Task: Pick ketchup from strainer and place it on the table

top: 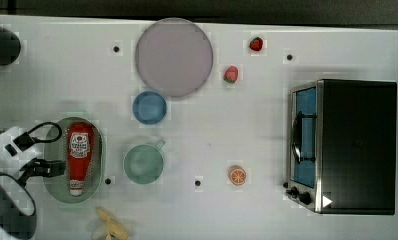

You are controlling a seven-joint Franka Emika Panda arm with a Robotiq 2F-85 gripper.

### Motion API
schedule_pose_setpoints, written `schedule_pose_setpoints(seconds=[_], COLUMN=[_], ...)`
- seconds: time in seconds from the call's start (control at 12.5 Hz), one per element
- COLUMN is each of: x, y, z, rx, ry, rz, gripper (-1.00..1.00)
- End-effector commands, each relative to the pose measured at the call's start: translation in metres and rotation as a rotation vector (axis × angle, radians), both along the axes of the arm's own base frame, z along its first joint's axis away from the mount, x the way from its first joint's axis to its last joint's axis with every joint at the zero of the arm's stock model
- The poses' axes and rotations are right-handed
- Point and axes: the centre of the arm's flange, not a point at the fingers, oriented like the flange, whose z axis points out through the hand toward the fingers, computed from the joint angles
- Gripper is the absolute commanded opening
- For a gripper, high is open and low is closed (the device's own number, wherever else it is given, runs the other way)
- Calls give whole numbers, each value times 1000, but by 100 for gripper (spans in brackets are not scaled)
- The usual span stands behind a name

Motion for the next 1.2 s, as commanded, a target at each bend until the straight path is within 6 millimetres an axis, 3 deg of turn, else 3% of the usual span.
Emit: schedule_pose_setpoints(seconds=[0.08,0.32,0.64,1.2], x=[11,5,1,23], y=[-16,-18,-10,-8], z=[-61,-114,-167,-218], rx=[37,74,103,86], ry=[-12,-45,-4,-15], rz=[-57,-50,-87,-15], gripper=[100,100,100,100])
